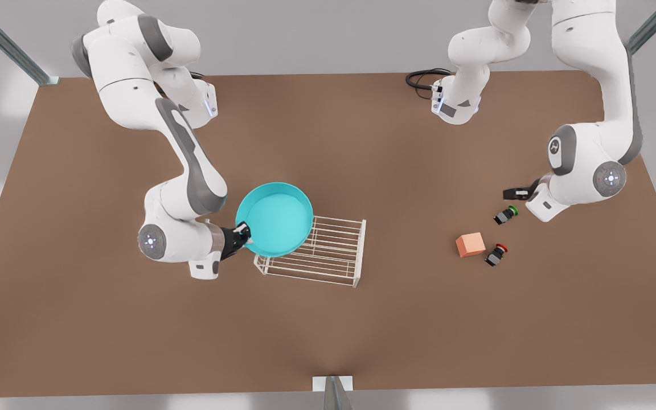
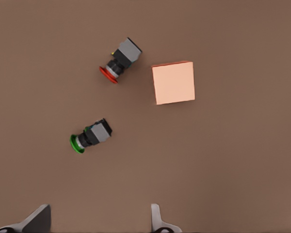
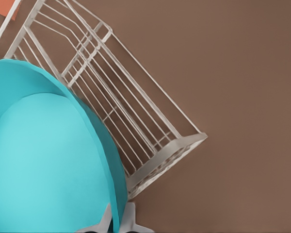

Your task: Place the plate on the shelf with right arm and place the red button switch in the plate with left arm

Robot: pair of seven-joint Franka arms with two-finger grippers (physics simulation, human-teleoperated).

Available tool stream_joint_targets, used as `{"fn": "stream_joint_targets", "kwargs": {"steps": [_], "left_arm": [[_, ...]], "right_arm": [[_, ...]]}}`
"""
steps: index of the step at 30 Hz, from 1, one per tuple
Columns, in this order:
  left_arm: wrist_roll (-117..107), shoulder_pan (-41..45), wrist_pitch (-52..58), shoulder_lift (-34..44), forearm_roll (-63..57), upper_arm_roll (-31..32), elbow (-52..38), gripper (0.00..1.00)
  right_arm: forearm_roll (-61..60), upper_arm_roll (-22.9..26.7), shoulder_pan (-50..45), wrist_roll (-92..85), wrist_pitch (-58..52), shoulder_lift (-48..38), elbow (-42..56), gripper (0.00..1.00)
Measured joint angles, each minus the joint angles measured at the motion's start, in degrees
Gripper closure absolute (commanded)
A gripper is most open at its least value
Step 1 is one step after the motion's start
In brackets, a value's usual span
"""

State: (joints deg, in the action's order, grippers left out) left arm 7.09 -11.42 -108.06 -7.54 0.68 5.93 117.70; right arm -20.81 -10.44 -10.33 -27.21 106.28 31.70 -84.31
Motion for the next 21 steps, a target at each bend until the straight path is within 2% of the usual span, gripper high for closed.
{"fn": "stream_joint_targets", "kwargs": {"steps": [4,8,13,19,20,21], "left_arm": [[13.01,-1.82,-14.57,-10.31,3.20,-0.21,1.20,0.00],[24.22,-2.35,-25.29,-13.67,3.71,-0.22,2.76,0.00],[36.31,-2.18,-37.01,-14.62,3.81,-0.30,8.68,0.00],[47.58,-2.19,-44.38,-16.81,3.68,-0.56,7.83,0.00],[49.04,-2.05,-45.12,-17.16,3.68,-0.56,7.66,0.00],[50.41,-1.94,-45.77,-17.47,3.70,-0.57,7.50,0.00]], "right_arm": [[-2.13,0.01,-2.35,1.61,1.77,0.68,-1.11,0.81],[-4.31,0.25,-3.76,3.44,2.55,-0.16,-0.59,0.81],[-5.35,5.35,-9.72,5.76,4.14,1.69,2.61,0.80],[-5.62,8.55,-13.21,8.31,6.17,4.19,4.88,0.80],[-5.64,8.77,-13.53,8.70,6.50,4.38,4.90,0.77],[-5.60,8.88,-13.69,9.08,6.78,4.52,4.91,0.67]]}}
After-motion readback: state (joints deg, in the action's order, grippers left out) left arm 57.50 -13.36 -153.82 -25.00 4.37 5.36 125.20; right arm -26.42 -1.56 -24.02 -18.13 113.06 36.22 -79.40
